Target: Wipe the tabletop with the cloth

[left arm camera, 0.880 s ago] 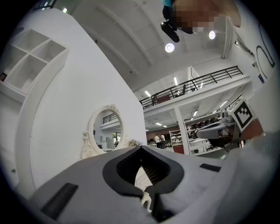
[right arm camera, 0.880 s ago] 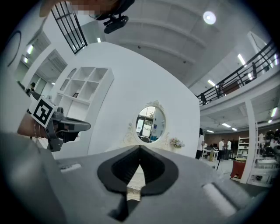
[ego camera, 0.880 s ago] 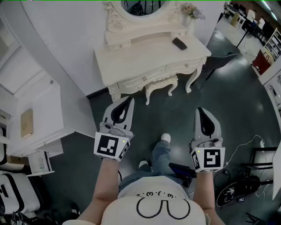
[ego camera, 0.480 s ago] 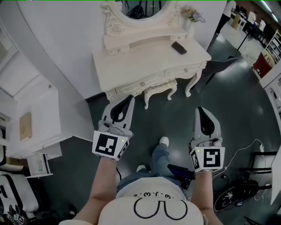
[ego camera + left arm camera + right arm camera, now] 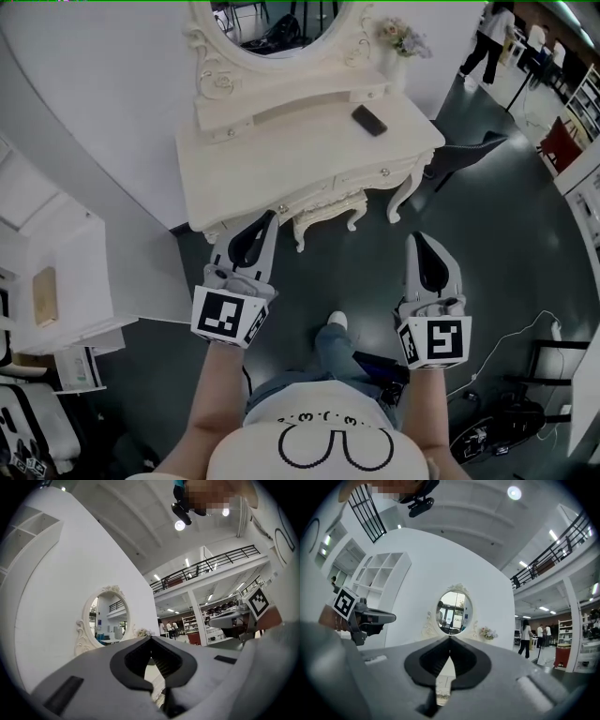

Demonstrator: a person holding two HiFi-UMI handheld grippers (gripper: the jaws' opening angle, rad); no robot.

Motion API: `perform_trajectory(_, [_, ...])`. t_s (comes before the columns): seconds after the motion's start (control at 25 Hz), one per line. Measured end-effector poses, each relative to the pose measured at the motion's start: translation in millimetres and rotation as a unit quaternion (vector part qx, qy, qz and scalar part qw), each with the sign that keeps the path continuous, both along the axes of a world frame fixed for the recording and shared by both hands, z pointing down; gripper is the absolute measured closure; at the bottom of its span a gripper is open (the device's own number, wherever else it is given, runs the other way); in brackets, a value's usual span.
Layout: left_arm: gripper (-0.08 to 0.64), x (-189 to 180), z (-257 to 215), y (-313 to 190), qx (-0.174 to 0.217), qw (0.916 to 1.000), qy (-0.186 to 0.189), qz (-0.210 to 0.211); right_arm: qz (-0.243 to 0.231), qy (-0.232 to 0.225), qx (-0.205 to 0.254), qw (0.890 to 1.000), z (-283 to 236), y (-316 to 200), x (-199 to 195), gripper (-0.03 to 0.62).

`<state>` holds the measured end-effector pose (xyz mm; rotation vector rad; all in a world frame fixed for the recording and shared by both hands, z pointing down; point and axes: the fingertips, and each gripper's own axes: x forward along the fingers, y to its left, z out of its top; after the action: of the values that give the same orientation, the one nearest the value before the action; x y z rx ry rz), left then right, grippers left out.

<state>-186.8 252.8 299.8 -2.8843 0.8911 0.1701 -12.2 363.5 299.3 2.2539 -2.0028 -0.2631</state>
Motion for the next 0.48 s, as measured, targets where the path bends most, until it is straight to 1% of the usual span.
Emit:
perform_trajectory(0.2, [0.558, 59.9, -2.6, -36.5, 0.000, 1.0000, -0.003, -0.005, -0.008, -0.005, 0.001, 1.000, -7.4, -39.2, 63.6, 0.591])
perform_trajectory(0.32, [0.558, 88.8, -5.8, -56.9, -0.006, 0.9998, 0.004, -0.019, -0.016, -0.005, 0.003, 1.000, -13.9, -59.3, 99.2, 0.591])
perform_trajectory(0.48, [0.558, 122.3, -9.6, -76.9, -0.003, 0.9996, 0.005, -0.028, -0.030, -0.010, 0.003, 0.999, -17.5, -83.0, 135.4, 0.591])
